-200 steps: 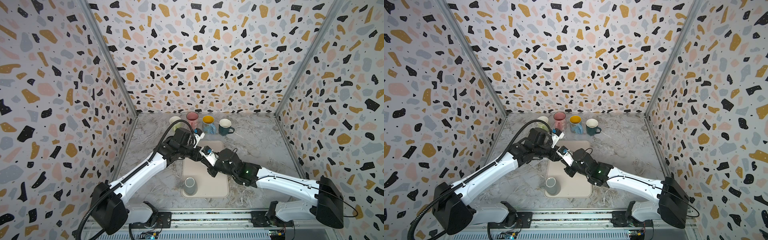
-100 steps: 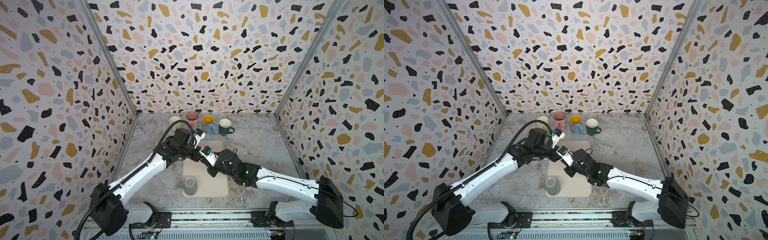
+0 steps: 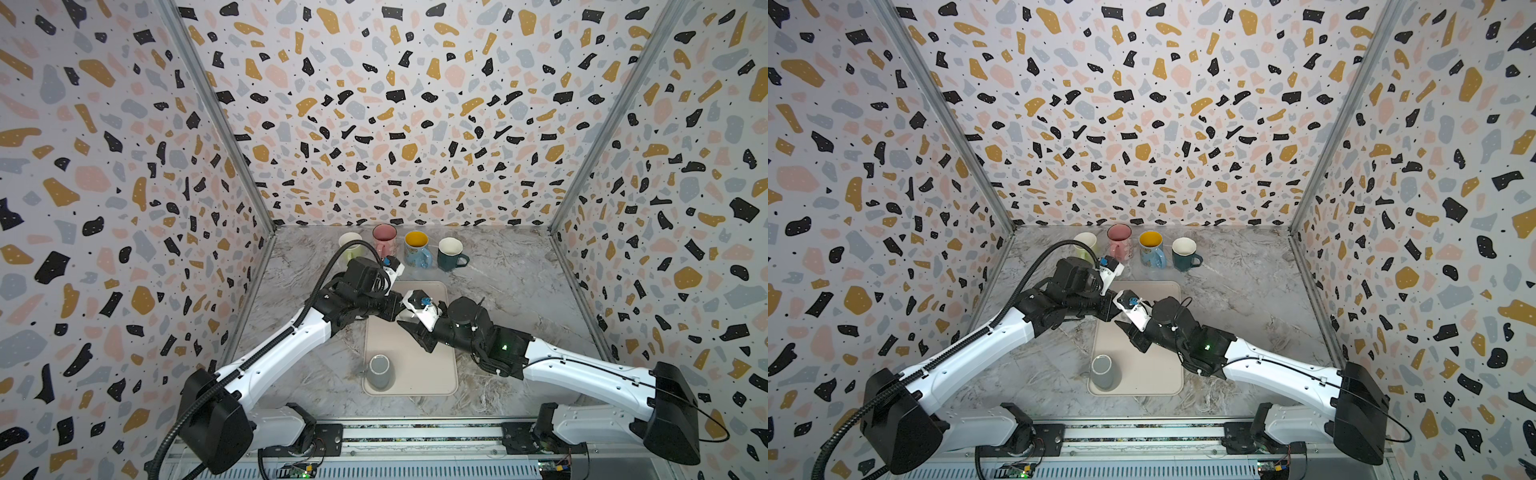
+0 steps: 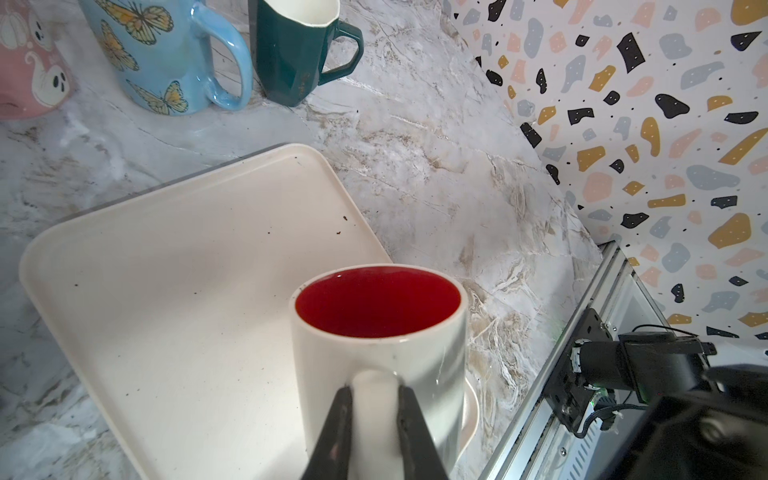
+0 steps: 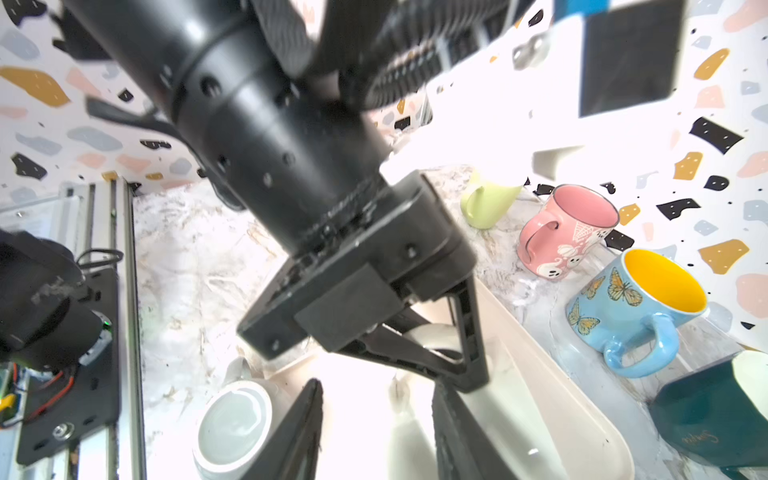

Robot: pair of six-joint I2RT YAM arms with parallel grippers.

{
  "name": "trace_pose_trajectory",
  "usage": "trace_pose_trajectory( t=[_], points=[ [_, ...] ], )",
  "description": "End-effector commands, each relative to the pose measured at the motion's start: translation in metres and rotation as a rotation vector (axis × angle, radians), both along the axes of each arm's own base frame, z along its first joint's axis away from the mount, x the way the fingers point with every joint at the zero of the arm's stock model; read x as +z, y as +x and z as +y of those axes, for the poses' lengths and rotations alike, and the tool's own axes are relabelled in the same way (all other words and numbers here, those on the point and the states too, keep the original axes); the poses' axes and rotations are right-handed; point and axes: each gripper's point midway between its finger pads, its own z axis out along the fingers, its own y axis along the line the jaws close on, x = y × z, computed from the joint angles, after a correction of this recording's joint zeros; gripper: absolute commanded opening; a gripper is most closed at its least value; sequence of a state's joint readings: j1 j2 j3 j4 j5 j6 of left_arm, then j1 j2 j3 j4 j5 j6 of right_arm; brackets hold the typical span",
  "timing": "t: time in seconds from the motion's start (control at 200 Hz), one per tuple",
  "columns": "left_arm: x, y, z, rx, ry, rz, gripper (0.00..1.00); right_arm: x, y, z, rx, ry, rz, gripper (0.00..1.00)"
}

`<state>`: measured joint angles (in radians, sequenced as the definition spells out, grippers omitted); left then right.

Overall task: Turn the mug right side up
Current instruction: 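Open the right gripper off the mug while the left carries it away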

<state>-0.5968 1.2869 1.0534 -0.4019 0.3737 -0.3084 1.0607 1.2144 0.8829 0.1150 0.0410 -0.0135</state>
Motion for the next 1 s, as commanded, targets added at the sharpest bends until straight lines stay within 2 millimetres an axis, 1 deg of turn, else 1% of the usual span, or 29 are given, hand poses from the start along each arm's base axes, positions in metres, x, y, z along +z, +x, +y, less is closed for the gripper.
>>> trace_pose_trajectory(
  t=[0.0, 0.09, 0.16, 0.27, 0.365, 0.446, 0.536, 0.706, 0.826, 0.996],
  points=[
    [0.032, 0.015, -0.008, 0.026, -0.073, -0.102, 0.00, 0.020, -0.003, -0.003, 0.002, 0.039, -0.020, 0.46],
    [0.036, 0.025, -0.001, 0.074, -0.052, -0.129, 0.00, 0.018, -0.006, -0.008, -0.001, 0.029, -0.005, 0.46],
    [0.040, 0.035, 0.008, 0.121, -0.048, -0.147, 0.00, 0.018, -0.008, -0.012, -0.003, 0.027, 0.007, 0.46],
    [0.049, 0.053, 0.030, 0.212, -0.057, -0.186, 0.00, 0.020, -0.012, -0.021, -0.011, 0.034, 0.021, 0.46],
    [0.063, 0.066, 0.050, 0.294, -0.062, -0.239, 0.00, 0.023, -0.015, -0.027, -0.022, 0.048, 0.022, 0.46],
    [0.078, 0.074, 0.070, 0.371, -0.069, -0.301, 0.00, 0.027, -0.014, -0.032, -0.035, 0.060, 0.015, 0.46],
    [0.094, 0.083, 0.096, 0.477, -0.069, -0.383, 0.00, 0.031, -0.014, -0.034, -0.043, 0.067, 0.008, 0.46],
    [0.125, 0.087, 0.145, 0.659, -0.075, -0.521, 0.00, 0.031, -0.013, -0.033, -0.045, 0.066, 0.001, 0.45],
    [0.130, 0.089, 0.177, 0.792, -0.043, -0.589, 0.00, 0.030, -0.011, -0.030, -0.043, 0.062, -0.004, 0.45],
    [0.125, 0.094, 0.225, 0.992, -0.036, -0.649, 0.00, 0.031, -0.008, -0.028, -0.044, 0.063, -0.016, 0.44]
  ],
)
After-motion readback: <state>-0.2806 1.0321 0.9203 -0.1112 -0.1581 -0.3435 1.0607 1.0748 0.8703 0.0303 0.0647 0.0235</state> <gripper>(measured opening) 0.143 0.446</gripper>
